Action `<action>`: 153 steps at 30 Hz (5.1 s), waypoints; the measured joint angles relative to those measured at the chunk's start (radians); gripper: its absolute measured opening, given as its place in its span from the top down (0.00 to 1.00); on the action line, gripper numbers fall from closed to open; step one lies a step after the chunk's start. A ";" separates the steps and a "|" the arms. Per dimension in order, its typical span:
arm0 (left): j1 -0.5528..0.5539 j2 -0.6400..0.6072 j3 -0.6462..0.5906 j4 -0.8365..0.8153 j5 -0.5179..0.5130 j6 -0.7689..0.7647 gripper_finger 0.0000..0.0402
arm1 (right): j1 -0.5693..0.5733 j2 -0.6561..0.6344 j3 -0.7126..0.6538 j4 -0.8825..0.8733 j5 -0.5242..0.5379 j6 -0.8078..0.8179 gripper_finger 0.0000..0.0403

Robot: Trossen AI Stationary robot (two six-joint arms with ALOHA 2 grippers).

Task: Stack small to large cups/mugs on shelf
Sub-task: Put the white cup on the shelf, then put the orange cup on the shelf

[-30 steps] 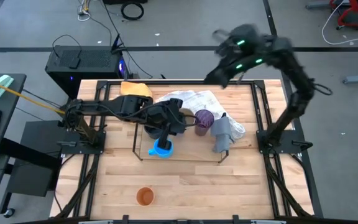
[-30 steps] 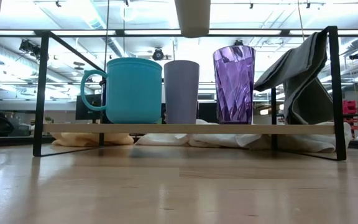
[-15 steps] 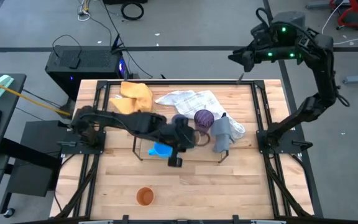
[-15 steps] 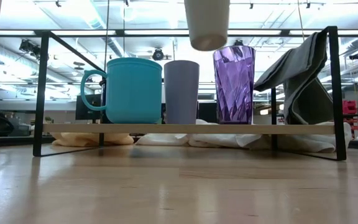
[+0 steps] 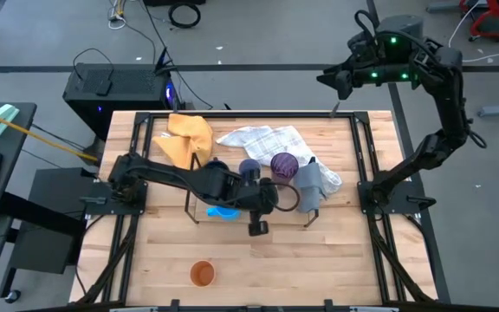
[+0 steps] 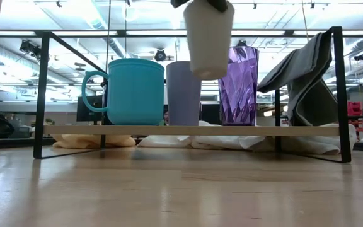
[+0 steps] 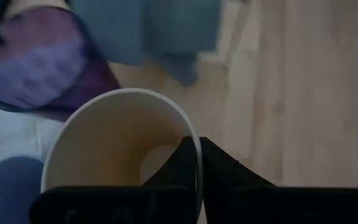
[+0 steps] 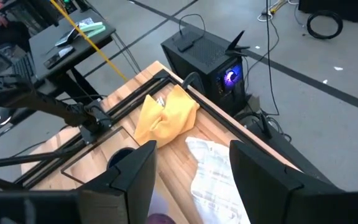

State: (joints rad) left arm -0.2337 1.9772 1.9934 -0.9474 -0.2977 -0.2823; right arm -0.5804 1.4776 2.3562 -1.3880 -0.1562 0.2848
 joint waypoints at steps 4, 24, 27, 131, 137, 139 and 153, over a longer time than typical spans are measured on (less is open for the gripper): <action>0.008 0.017 0.000 -0.026 -0.080 -0.151 0.97 | 0.000 0.000 0.000 0.003 0.000 0.000 0.48; -0.031 0.092 -0.006 -0.076 -0.133 -0.395 0.97 | 0.000 0.000 0.000 0.017 0.000 0.018 0.48; -0.036 0.106 -0.005 -0.074 -0.129 -0.406 0.97 | 0.000 0.000 0.000 0.018 -0.001 0.020 0.48; -0.309 -0.526 -0.003 -0.053 -0.766 0.096 0.66 | 0.830 0.283 -0.001 0.300 0.106 0.129 0.48; -0.309 -0.604 -0.003 -0.211 -0.795 -0.010 0.67 | 0.869 0.358 -0.001 0.371 0.105 0.116 0.48; -0.309 -0.634 -0.003 -0.224 -0.802 -0.021 0.68 | 0.880 0.375 -0.001 0.414 0.102 0.114 0.48; -0.441 -0.760 -0.003 -0.233 -0.984 -0.017 0.69 | 0.894 0.552 0.000 0.704 0.004 0.150 0.48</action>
State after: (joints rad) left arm -0.6744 1.2176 1.9900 -1.1803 -1.2818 -0.2996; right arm 0.3134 2.0297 2.3558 -0.6838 -0.1527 0.4346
